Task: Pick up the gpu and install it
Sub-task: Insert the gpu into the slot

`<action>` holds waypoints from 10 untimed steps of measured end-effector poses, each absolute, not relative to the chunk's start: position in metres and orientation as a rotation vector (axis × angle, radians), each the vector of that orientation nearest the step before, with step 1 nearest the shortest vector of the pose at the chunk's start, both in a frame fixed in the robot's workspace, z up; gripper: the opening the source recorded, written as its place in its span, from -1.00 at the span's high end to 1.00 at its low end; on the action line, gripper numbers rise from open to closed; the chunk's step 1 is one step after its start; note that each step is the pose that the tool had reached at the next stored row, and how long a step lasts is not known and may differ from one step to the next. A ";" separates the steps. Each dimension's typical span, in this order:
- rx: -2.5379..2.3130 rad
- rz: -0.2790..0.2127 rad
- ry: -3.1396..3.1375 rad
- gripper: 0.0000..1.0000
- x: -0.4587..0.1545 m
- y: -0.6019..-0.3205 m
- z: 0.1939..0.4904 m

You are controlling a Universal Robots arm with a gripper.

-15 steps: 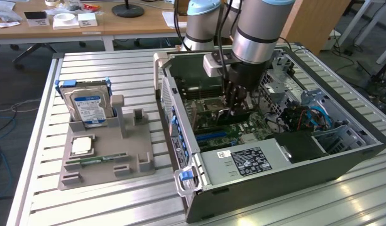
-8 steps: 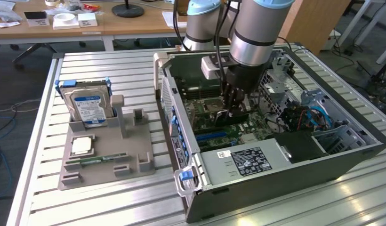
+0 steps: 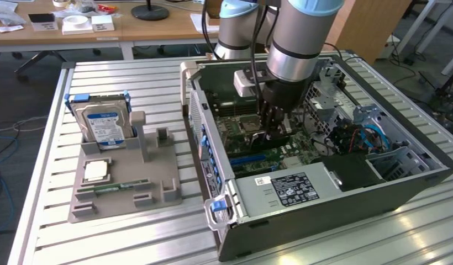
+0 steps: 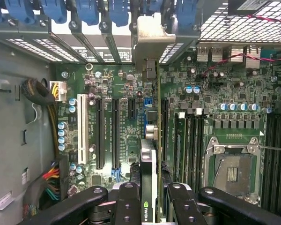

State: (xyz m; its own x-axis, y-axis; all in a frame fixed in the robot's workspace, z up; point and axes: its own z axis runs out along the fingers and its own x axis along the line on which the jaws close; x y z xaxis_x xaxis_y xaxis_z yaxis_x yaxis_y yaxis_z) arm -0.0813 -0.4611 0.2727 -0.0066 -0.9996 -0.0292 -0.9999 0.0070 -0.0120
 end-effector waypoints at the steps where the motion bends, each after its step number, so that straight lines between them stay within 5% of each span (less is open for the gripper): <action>1: -2.194 0.019 2.208 0.46 -0.081 -0.461 0.273; 10: -2.193 0.019 2.208 0.46 -0.085 -0.461 0.272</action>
